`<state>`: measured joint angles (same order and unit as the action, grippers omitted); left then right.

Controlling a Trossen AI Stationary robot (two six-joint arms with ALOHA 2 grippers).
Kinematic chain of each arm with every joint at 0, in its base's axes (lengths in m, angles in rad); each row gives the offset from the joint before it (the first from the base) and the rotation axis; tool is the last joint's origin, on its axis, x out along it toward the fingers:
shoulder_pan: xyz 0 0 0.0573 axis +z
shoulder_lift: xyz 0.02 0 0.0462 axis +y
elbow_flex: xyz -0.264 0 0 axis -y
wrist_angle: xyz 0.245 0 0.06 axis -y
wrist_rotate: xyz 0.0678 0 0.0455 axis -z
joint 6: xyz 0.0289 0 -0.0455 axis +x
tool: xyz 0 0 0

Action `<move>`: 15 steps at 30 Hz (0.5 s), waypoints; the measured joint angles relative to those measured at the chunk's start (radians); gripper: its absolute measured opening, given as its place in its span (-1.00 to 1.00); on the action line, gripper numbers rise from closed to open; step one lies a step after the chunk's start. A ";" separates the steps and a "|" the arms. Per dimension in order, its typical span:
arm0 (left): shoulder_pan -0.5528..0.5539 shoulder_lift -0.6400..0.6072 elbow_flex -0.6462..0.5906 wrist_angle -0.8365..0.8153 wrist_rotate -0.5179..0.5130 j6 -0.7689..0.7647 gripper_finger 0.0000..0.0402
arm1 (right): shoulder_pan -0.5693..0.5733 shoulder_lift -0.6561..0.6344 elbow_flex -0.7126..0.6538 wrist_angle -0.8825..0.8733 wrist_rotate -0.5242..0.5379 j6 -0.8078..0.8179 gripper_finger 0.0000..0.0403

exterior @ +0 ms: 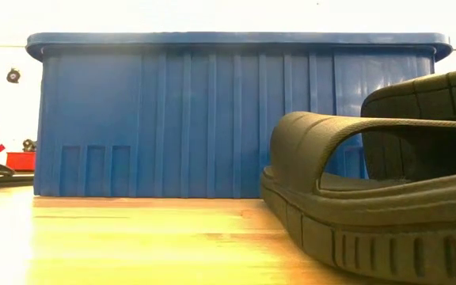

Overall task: Pick and place slides into bin
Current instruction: Put the black slide into the bin

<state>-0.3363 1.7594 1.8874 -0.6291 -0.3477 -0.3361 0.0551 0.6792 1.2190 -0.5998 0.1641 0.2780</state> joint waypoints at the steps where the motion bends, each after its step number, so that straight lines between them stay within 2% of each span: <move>1: -0.008 -0.012 0.000 0.000 0.001 -0.002 0.65 | 0.000 0.005 0.000 0.000 -0.017 0.003 0.12; 6: -0.043 -0.080 -0.003 -0.015 0.004 -0.051 0.37 | 0.038 0.051 0.000 0.003 -0.084 0.007 0.12; 15: -0.078 -0.198 -0.036 -0.018 0.000 -0.077 -0.03 | 0.283 0.230 0.000 0.011 -0.083 0.023 0.12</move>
<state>-0.4144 1.5616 1.8513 -0.6467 -0.3478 -0.4134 0.3378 0.9094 1.2190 -0.5884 0.0810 0.3011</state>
